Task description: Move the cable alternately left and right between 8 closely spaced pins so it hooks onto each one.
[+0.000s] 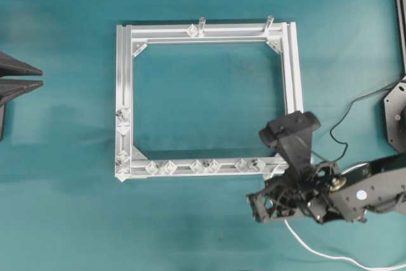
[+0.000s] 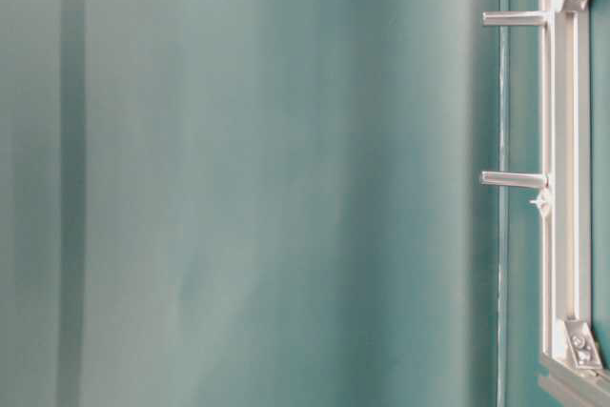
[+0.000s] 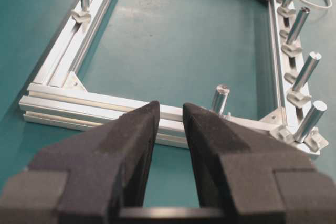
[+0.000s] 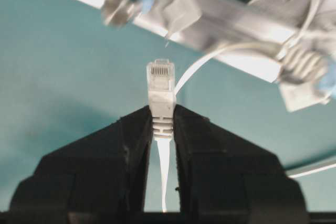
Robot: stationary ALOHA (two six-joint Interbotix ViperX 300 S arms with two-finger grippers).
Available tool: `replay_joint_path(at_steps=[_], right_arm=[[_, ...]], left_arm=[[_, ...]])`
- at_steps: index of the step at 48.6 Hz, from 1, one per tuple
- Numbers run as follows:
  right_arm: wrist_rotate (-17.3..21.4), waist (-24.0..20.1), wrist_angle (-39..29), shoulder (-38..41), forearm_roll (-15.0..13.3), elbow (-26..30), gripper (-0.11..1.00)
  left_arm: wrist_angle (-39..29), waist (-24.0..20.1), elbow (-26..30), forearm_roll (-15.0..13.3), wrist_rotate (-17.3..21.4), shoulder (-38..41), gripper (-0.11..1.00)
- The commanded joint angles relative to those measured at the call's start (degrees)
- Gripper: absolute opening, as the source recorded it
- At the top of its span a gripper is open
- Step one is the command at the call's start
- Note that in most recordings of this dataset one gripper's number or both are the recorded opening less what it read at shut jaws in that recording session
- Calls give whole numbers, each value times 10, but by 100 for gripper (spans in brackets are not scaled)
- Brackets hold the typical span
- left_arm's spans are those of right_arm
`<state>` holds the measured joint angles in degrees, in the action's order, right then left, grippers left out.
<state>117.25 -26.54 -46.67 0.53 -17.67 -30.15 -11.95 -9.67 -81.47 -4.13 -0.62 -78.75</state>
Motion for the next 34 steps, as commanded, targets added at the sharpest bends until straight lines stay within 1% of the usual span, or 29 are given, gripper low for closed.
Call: replay_joint_path(at_steps=[1, 22, 34], right_arm=[[1, 10, -1, -21, -4, 0, 15], [1, 48, 1, -40, -5, -30, 15], [0, 56, 3, -45, -8, -35, 15]], left_arm=[[5, 0, 6, 2, -4, 8, 31], [5, 0, 6, 2, -4, 8, 31], [5, -2, 6, 2, -4, 8, 31]])
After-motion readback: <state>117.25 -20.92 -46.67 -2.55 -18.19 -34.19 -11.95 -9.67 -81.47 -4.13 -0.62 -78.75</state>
